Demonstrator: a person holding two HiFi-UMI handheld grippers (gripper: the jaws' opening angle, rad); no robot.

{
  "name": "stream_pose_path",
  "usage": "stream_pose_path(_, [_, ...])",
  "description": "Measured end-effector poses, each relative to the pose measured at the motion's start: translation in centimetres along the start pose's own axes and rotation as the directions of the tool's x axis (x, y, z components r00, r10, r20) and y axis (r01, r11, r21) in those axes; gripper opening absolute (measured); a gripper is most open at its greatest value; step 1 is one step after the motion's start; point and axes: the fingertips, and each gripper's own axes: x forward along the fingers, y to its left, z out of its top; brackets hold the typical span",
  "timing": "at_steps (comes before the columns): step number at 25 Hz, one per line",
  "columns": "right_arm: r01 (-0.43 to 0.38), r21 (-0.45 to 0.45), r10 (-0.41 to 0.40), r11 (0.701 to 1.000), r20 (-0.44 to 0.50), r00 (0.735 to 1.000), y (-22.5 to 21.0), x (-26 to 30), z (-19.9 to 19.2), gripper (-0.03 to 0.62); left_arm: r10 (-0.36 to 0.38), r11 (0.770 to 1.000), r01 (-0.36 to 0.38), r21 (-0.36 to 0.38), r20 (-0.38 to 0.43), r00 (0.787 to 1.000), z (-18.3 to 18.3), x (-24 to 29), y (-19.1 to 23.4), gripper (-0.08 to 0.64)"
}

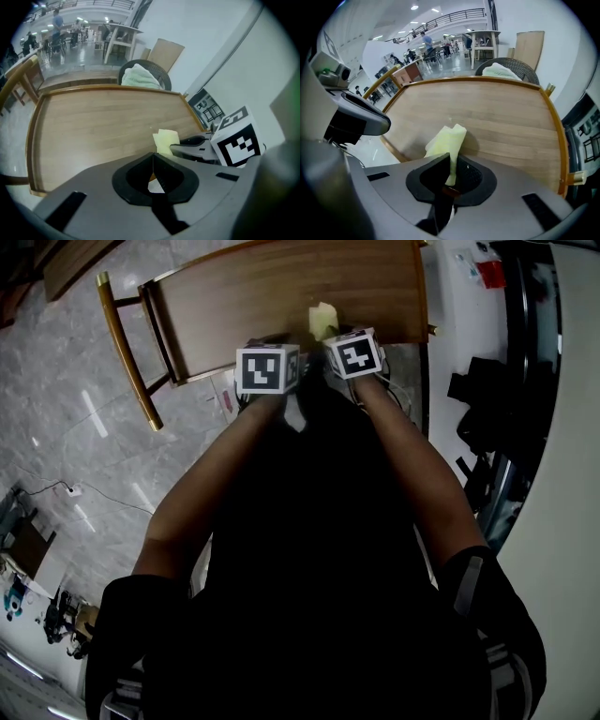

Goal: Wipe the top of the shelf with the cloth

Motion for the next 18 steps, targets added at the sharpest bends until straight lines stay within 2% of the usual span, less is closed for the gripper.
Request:
stream_pose_path(5, [0.048,0.058,-0.048,0.997,-0.006,0.999,-5.3,-1.5,-1.9,0.043,-0.025,1.0,0.025,0.013,0.002,1.0,0.7,1.7,-3.1,0.011])
stream_pose_path(8, [0.097,0.057,-0.097,0.994,0.002,0.995,-8.2,-2.4,-2.6,0.043,-0.027,0.999,0.027,0.025,-0.005,1.0,0.6,2.6,-4.4,0.011])
stream_pose_path(12, [0.171,0.068,-0.171,0.983,-0.006,0.985,-11.7,-3.8,-3.6,0.043,-0.055,0.998,0.055,0.036,-0.01,0.998,0.5,3.5,-6.6,0.011])
stream_pose_path(18, [0.276,0.084,-0.275,0.957,-0.025,0.961,-15.8,-5.3,-4.6,0.043,-0.031,0.998,0.031,0.061,-0.007,1.0,1.0,3.5,-7.0,0.011])
